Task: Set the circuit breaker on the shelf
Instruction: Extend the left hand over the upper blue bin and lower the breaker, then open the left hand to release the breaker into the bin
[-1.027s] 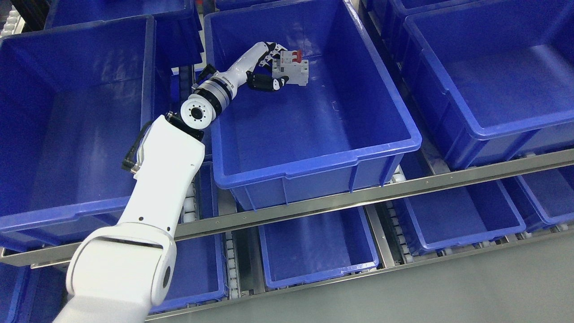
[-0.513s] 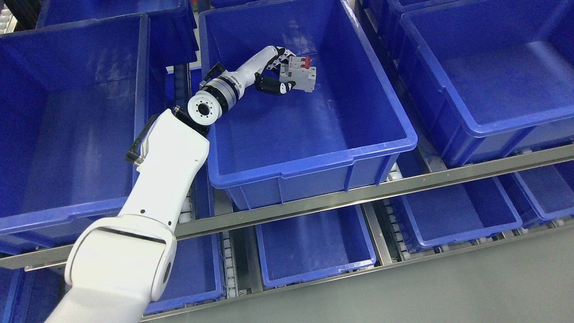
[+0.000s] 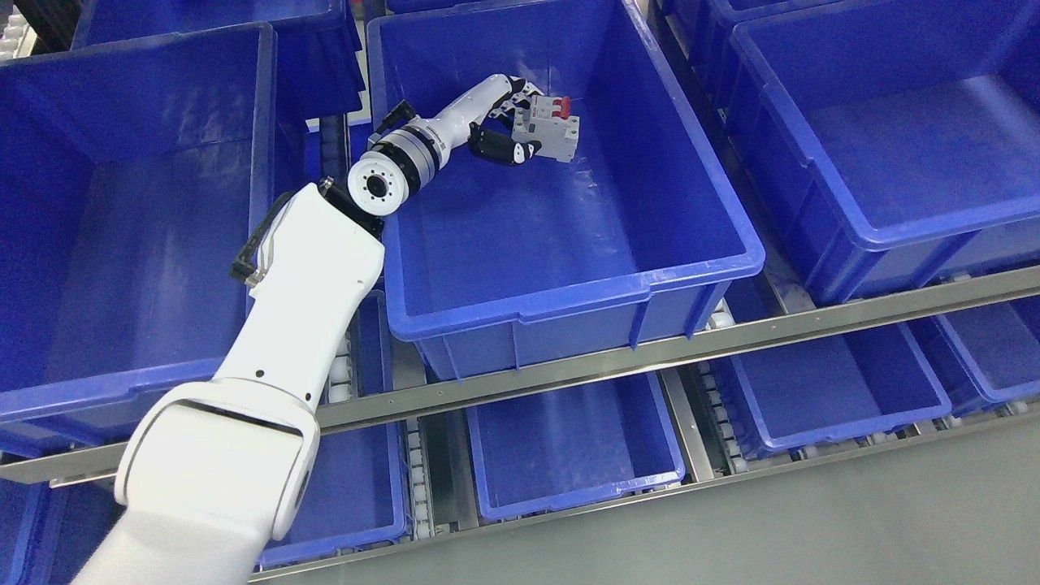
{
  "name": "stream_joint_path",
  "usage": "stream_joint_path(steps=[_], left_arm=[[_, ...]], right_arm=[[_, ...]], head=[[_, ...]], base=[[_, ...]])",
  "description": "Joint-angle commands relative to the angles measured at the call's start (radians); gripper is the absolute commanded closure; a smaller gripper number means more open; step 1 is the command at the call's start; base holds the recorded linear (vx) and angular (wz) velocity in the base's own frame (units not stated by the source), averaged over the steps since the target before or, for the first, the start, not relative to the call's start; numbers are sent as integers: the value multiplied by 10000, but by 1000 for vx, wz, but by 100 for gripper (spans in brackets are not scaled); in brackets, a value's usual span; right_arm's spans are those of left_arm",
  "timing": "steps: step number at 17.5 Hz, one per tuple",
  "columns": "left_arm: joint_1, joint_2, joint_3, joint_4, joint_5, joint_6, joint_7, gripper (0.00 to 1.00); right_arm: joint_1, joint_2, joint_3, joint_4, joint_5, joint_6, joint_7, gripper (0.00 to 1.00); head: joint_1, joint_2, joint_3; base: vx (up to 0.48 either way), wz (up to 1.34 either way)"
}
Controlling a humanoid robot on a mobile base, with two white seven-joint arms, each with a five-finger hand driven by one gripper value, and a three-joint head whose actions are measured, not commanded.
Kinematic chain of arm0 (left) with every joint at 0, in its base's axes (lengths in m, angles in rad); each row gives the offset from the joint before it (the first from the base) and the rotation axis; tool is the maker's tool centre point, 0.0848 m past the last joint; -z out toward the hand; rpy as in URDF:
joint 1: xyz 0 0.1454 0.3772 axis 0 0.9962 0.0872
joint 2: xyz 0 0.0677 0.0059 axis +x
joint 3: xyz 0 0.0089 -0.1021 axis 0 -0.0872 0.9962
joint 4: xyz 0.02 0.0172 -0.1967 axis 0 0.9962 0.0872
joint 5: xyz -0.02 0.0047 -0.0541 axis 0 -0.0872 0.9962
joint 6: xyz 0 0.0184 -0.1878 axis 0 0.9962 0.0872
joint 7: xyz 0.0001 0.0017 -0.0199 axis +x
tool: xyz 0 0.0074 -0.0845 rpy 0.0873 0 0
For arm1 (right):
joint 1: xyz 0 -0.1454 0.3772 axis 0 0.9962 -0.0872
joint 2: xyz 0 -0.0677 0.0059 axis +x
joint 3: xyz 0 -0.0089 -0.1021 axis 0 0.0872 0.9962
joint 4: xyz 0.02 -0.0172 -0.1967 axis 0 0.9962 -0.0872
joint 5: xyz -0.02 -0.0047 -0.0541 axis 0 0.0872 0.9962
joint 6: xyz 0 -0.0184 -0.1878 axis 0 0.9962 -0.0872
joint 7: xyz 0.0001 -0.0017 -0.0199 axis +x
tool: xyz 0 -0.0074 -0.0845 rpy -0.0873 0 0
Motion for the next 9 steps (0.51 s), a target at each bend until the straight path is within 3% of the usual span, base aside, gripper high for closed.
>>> stream_joint_path(steps=[1,9], left_arm=[[-41,174,-700,-127,517,-382,-2,69],[-10,174,-1161,-127,518,-352,-17,48]], right_arm=[[0,-175,0,0,0,6,-3,0],[0,-175,0,0,0,6,-3,0]], head=[[0,0,0],[0,0,0]], base=[[-2,12],[0,4]])
